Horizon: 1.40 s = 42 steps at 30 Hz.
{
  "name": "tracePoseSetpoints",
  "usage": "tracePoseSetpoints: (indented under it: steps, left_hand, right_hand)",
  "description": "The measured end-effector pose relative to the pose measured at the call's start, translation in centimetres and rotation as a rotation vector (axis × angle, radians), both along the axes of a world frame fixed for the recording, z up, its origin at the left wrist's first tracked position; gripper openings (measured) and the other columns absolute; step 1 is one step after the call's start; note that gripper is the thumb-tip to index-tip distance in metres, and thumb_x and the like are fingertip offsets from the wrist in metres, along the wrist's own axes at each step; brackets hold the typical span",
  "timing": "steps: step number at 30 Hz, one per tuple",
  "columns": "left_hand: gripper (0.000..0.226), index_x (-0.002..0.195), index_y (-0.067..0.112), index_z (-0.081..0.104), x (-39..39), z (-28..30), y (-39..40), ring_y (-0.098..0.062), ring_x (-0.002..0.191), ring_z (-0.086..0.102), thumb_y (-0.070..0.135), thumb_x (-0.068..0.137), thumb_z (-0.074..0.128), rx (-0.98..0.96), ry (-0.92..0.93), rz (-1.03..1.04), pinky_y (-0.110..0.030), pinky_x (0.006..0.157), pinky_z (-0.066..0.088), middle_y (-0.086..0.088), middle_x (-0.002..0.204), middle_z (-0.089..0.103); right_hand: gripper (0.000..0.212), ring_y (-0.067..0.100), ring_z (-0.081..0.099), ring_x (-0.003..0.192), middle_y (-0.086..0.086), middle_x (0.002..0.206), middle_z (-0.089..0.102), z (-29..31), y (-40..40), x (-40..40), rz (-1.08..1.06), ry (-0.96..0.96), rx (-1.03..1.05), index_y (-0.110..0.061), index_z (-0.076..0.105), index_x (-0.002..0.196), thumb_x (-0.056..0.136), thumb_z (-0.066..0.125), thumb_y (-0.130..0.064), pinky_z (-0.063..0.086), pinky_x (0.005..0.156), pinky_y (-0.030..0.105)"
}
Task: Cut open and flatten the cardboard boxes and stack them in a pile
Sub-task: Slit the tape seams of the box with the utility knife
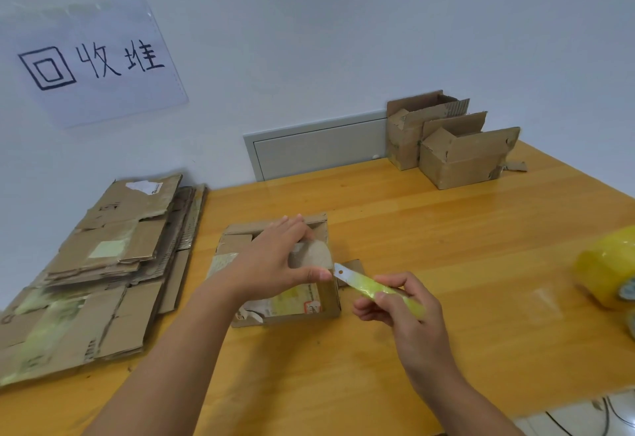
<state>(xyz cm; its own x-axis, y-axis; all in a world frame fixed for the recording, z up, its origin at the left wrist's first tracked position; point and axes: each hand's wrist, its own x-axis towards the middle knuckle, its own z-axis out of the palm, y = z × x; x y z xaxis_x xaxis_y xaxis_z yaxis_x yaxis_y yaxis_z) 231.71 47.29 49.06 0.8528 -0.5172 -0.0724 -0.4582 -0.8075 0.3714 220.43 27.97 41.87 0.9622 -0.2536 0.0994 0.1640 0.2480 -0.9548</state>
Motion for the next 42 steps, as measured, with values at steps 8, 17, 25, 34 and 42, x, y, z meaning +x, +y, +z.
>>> tracePoseSetpoints:
  steps: [8,17,25,34,42]
  left_hand:
    - [0.068,0.121,0.036,0.045,-0.2,0.6,-0.3,-0.014,0.151,0.007,0.075,0.066,0.058,-0.023,0.023,-0.001,-0.039,0.119,0.018,0.005,0.163,0.019]
    - [0.051,0.116,0.031,0.042,-0.9,1.5,-0.6,-0.014,0.132,0.036,0.06,0.08,0.064,0.014,-0.074,-0.052,-0.008,0.101,0.016,0.003,0.141,0.047]
    - [0.048,0.113,0.037,0.042,-3.4,1.6,-1.2,-0.01,0.115,0.051,0.07,0.082,0.056,0.19,-0.401,0.081,-0.029,0.106,0.035,0.014,0.117,0.058]
    - [0.058,0.142,0.03,0.045,-9.6,-3.5,-1.1,-0.007,0.147,0.02,0.055,0.101,0.011,-0.191,-0.329,0.245,-0.025,0.121,0.004,0.008,0.156,0.035]
    - [0.025,0.122,0.037,0.053,-6.9,-4.1,-0.1,-0.015,0.136,0.036,0.045,0.102,0.04,0.026,-0.404,0.358,-0.035,0.11,0.019,0.015,0.133,0.055]
  right_hand:
    - [0.018,0.015,0.072,0.089,0.0,0.097,0.076,2.5,0.0,6.1,-0.065,-0.151,-0.22,-0.032,0.062,0.112,0.104,0.048,-0.023,0.059,0.08,0.034]
    - [0.037,0.007,0.064,0.103,-0.017,0.126,0.058,0.5,2.4,12.9,0.114,0.025,-0.331,-0.042,0.046,0.114,0.092,0.069,-0.025,0.057,0.089,0.038]
    - [0.042,-0.001,0.057,0.098,-0.018,0.121,0.059,0.4,2.3,12.7,0.062,0.052,-0.351,-0.035,0.046,0.124,0.09,0.07,-0.032,0.051,0.083,0.025]
    - [0.056,0.012,0.057,0.115,-0.009,0.135,0.053,0.8,1.3,10.9,0.078,0.095,-0.339,-0.028,0.042,0.139,0.092,0.056,-0.055,0.05,0.098,0.038]
    - [0.043,0.015,0.057,0.094,-0.004,0.1,0.066,-0.9,-3.2,5.3,0.226,0.257,-0.675,-0.018,0.059,0.113,0.105,0.03,-0.048,0.044,0.093,0.036]
